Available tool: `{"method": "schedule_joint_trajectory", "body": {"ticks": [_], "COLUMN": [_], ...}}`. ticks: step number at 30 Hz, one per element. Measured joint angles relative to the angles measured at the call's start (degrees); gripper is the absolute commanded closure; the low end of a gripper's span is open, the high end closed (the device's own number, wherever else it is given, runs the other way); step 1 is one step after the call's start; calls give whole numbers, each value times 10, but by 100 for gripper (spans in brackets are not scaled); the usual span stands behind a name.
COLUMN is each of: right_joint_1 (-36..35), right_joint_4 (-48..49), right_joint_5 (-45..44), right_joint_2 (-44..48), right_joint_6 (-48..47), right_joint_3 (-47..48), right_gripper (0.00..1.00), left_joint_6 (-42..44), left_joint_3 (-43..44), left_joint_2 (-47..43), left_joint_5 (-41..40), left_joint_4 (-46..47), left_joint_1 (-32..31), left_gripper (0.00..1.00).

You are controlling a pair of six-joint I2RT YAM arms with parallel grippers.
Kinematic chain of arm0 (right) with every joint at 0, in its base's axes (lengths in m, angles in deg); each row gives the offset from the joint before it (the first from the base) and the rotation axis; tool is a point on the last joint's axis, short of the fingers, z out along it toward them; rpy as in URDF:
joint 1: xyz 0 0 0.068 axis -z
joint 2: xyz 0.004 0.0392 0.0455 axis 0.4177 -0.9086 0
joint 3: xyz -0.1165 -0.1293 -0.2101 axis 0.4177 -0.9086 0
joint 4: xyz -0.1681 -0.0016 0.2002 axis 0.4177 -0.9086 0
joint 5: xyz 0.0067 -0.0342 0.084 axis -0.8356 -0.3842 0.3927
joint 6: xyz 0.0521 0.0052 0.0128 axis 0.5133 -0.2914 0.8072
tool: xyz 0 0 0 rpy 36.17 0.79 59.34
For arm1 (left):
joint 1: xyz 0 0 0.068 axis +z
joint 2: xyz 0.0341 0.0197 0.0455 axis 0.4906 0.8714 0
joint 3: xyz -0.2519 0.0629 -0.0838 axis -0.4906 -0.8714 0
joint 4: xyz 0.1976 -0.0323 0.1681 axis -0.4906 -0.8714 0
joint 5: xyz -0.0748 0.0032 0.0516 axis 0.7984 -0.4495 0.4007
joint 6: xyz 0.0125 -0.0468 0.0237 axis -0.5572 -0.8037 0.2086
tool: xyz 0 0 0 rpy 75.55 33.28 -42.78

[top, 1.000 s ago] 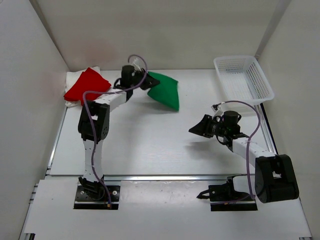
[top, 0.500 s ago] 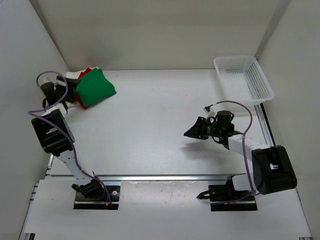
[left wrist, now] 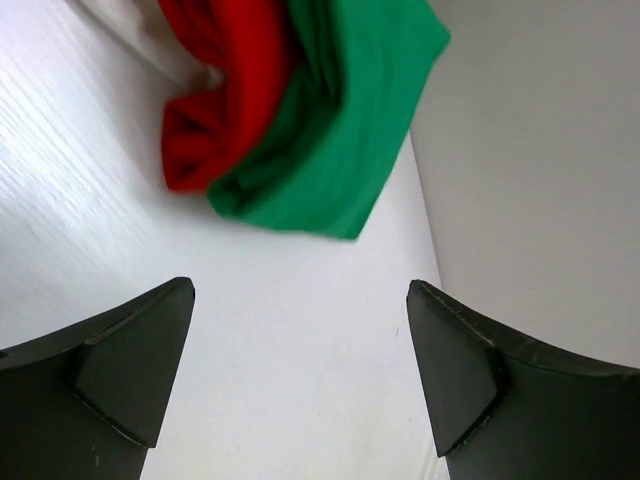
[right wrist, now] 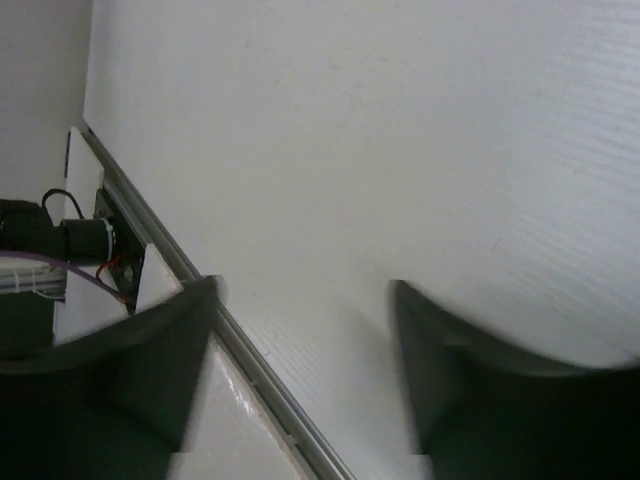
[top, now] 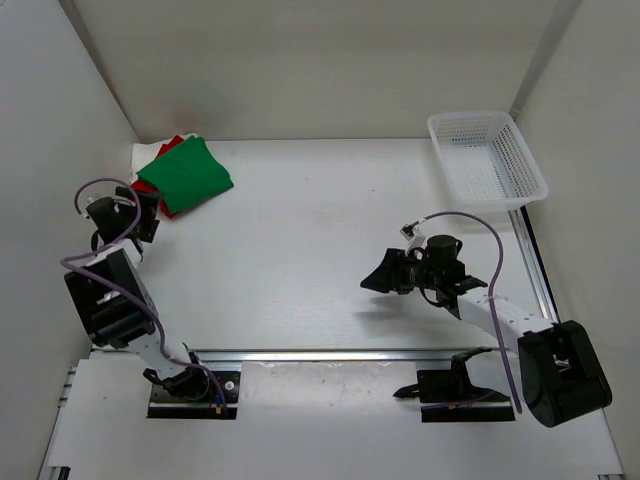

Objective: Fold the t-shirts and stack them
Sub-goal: Put the neatly folded tshirt into the corner of the board with the left arm

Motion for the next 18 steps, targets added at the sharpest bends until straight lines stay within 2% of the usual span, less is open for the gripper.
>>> {"method": "schedule_joint_trajectory", "body": {"ticks": [4,11,13,18], "right_joint_1": [-26,-56,-59,-60], "right_joint_4": [-27,-67,-69,-78], "right_joint_5": [-52,-106,-114,-125], "right_joint_2": [14,29,38,58], "right_joint_6": [-7,-22,-21,-22], "right_joint_3": [-7,-7,-11,-22], "right_gripper": [1,0,0,1], "left_joint_6": [32,122,140,163], "left_joint_3": [-59,-114,-133,-238], "left_joint_2": [-85,-232,-262,-361], "left_joint_5": [-16,-3,15,41], "left_joint_4": [-28,-83,-89,-100], "left_joint_1": [-74,-308,-343,-371], "left_gripper": [1,2,1,1]}}
